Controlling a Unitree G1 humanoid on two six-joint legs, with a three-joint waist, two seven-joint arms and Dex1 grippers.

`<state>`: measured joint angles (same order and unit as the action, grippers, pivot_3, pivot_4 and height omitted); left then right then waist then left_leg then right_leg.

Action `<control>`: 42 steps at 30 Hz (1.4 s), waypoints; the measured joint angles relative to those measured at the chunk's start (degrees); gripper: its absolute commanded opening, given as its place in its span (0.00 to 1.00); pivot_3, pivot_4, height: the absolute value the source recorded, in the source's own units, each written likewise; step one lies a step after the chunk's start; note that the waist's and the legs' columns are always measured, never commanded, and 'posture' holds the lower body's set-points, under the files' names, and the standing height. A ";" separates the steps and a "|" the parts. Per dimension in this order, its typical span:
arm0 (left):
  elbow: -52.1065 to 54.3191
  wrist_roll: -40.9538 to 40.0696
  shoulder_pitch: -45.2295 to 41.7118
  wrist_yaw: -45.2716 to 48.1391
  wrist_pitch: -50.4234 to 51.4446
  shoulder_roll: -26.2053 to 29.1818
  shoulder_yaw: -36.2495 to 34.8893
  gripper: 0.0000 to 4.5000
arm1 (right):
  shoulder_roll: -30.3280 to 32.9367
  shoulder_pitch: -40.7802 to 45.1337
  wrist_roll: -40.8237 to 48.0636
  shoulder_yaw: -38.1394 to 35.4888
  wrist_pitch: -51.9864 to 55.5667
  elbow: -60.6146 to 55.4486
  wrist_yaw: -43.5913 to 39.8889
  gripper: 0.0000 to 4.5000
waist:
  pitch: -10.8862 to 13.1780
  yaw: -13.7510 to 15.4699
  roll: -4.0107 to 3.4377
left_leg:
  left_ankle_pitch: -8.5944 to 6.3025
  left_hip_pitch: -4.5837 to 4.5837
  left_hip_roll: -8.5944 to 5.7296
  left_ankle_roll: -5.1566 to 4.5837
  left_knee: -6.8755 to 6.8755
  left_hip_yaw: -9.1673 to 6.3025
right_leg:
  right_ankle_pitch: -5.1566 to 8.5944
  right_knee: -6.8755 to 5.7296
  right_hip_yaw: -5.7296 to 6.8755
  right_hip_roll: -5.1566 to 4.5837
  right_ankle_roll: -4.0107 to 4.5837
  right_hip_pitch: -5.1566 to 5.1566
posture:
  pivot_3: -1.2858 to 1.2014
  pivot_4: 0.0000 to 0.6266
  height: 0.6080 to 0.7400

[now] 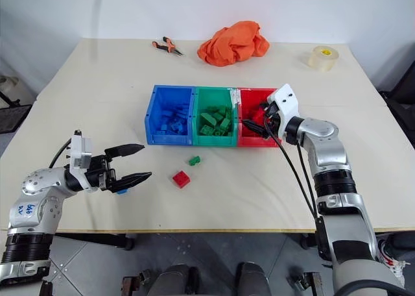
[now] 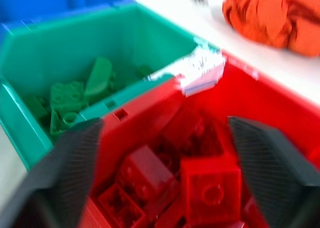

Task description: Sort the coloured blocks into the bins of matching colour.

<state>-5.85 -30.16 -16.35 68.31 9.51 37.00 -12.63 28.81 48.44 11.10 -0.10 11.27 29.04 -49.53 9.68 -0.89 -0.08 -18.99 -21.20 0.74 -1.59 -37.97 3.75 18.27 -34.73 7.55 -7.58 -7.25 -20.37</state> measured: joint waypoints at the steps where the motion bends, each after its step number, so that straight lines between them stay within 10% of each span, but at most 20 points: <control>1: 0.28 -0.01 0.23 -0.01 0.00 0.00 -0.05 1.00 | 0.48 -0.92 0.62 -0.20 0.19 -2.31 -0.71 0.99 | 0.00 0.01 0.00 | 0.00 0.00 0.01 0.00 0.00 -0.03 | 0.00 -0.01 0.01 0.00 0.00 0.00 | 0.52 0.24 1.00; 9: 0.87 -0.16 3.28 -0.21 0.24 0.61 -1.96 1.00 | 13.09 -22.90 10.92 -2.84 7.38 -26.82 -15.42 0.99 | -0.01 1.18 0.02 | -0.04 0.03 -0.03 -0.06 0.00 -0.12 | 0.00 0.22 0.00 -0.04 -0.01 0.20 | 0.52 0.24 1.00; 16: 0.78 -0.19 5.68 -0.33 0.36 2.72 -4.70 1.00 | 25.31 -39.32 12.85 -9.65 2.87 -25.71 -28.11 0.99 | 0.03 0.71 -0.06 | -0.04 0.20 0.07 -0.06 0.04 0.01 | 0.00 0.84 0.02 -0.01 -0.01 0.57 | 0.52 0.24 1.00; 27: 11.49 -0.43 11.86 -3.91 2.90 2.29 -4.96 1.00 | 21.68 -31.97 13.95 -7.87 -2.61 -23.03 -31.67 0.99 | 0.06 0.76 -0.10 | -0.10 0.25 0.19 0.05 0.03 -0.15 | 0.01 0.91 -0.27 -0.21 0.01 0.69 | 0.52 0.24 1.00; 42: 36.29 9.90 16.43 -35.50 20.01 -5.58 8.75 1.00 | 20.99 -24.73 14.54 -4.61 -3.58 -18.33 -37.00 0.99 | 0.07 1.14 -0.14 | -0.11 0.25 0.09 -0.01 -0.06 -0.22 | 0.00 1.00 -0.23 -0.02 0.01 0.87 | 0.52 0.24 1.00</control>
<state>30.44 -20.25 0.08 32.81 29.53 31.43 -3.89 49.81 23.71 25.64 -4.71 7.69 10.72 -86.53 9.75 0.25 -0.22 -19.10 -20.96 0.83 -1.59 -38.02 3.53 18.27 -33.73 7.32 -7.60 -7.25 -19.49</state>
